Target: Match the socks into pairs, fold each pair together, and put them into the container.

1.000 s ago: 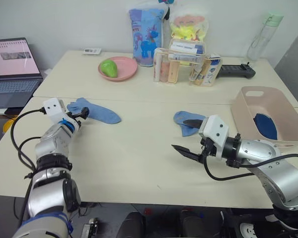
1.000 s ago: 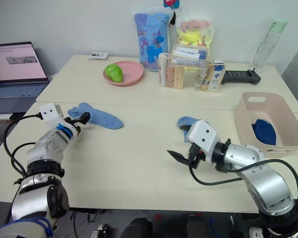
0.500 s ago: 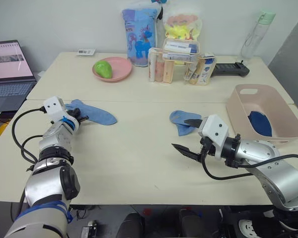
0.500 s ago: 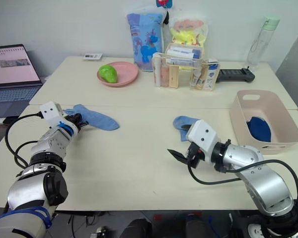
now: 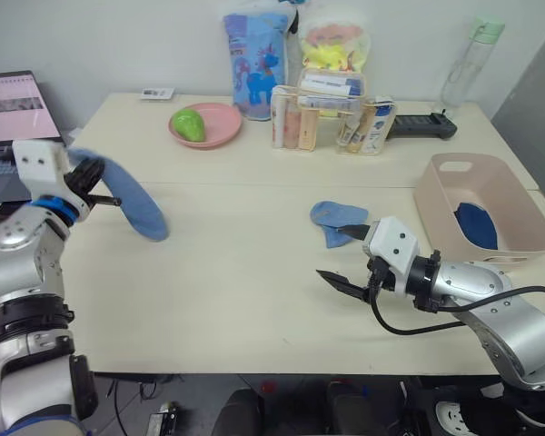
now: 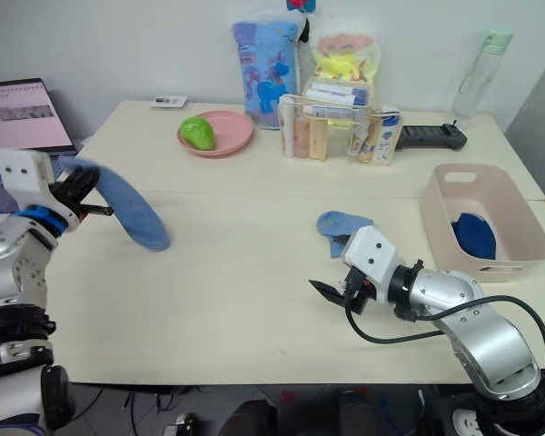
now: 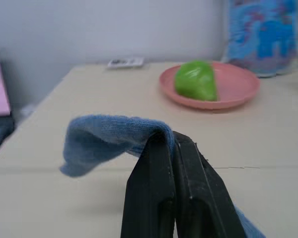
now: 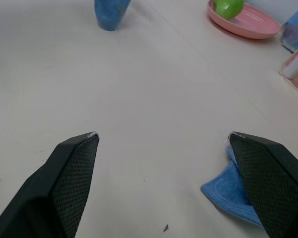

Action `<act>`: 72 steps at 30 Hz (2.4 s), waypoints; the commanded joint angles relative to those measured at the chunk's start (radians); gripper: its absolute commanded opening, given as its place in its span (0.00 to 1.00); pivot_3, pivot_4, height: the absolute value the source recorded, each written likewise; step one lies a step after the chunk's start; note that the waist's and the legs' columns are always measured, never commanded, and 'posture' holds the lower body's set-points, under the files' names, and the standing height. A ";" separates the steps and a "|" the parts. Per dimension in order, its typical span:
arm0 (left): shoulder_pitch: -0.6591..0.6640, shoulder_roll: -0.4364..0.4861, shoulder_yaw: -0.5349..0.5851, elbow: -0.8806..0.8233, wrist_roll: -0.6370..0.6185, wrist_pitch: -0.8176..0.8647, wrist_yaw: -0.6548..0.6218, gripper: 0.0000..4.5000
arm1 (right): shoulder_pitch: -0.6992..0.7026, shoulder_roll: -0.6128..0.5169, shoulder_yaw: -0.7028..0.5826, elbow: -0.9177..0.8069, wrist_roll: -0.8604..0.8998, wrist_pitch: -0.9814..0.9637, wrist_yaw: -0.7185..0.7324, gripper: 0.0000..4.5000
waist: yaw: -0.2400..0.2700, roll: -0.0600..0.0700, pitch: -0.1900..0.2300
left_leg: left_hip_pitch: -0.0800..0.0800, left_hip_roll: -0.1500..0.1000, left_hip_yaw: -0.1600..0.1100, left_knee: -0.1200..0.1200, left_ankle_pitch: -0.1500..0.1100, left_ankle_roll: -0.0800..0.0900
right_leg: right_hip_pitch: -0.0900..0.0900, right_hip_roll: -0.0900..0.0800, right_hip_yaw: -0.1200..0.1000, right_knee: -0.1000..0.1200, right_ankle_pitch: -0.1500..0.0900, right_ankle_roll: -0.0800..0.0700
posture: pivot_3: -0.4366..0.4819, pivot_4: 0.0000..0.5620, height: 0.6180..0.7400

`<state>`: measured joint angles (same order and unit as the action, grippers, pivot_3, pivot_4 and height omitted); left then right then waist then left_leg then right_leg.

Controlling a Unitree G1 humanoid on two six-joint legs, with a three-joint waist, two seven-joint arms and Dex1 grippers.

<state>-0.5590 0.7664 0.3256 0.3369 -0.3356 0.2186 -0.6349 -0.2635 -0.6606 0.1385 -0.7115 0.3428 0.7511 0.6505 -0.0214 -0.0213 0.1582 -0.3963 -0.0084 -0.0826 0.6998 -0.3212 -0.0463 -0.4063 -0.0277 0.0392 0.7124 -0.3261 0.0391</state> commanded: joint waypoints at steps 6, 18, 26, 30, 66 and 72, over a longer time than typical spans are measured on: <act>0.210 -0.036 -0.301 -0.411 0.025 0.116 -0.189 0.01 | 0.024 -0.086 -0.068 -0.011 0.008 -0.026 0.050 1.00 | -0.009 0.001 0.000 | 0.000 0.000 0.001 0.000 0.000 0.001 | 0.000 0.000 0.001 0.000 0.000 0.000 | 0.48 0.27 0.69; 0.313 -0.198 -0.523 -0.665 0.017 0.335 -0.157 0.01 | 0.186 -0.192 -0.218 -0.094 0.034 0.013 0.067 1.00 | -0.010 0.001 -0.001 | 0.001 0.002 0.001 0.001 -0.002 0.004 | 0.001 0.004 0.002 0.002 0.000 0.000 | 0.48 0.27 0.69; 0.315 -0.187 -0.472 -0.729 -0.042 0.332 -0.211 0.19 | 0.207 -0.187 -0.222 -0.117 0.050 0.035 0.051 1.00 | -0.007 0.001 -0.001 | 0.002 0.002 0.002 0.000 -0.002 0.004 | 0.001 0.004 0.001 0.002 0.000 0.000 | 0.48 0.27 0.69; 0.363 -0.116 -0.417 -0.790 -0.109 0.348 -0.294 0.48 | 0.197 -0.177 -0.221 -0.111 0.066 0.045 0.047 1.00 | -0.011 0.002 -0.001 | 0.002 0.003 0.002 0.000 -0.002 0.004 | 0.002 0.004 0.002 0.001 0.000 0.000 | 0.48 0.27 0.69; 0.110 -0.040 -0.448 -0.116 0.117 0.205 -0.474 0.46 | 0.018 0.256 0.199 0.246 -0.070 0.117 -0.197 0.65 | -0.014 0.002 -0.004 | 0.003 0.001 0.003 0.000 -0.001 0.002 | 0.000 0.005 0.001 0.003 0.000 0.000 | 0.48 0.27 0.69; 0.166 -0.021 -0.419 -0.242 0.064 0.283 -0.501 0.06 | 0.018 0.245 0.185 0.202 -0.048 0.103 -0.158 0.19 | -0.014 0.002 -0.004 | 0.003 0.002 0.003 0.000 -0.001 0.003 | 0.000 0.005 0.001 0.003 0.000 0.000 | 0.48 0.27 0.69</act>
<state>-0.4026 0.7328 -0.0978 0.1368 -0.2507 0.4774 -1.1159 -0.2402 -0.4155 0.3403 -0.4538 0.2750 0.8663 0.4785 -0.0358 -0.0197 0.1547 -0.3933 -0.0068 -0.0799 0.7001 -0.3227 -0.0426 -0.4061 -0.0231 0.0399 0.7152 -0.3264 0.0388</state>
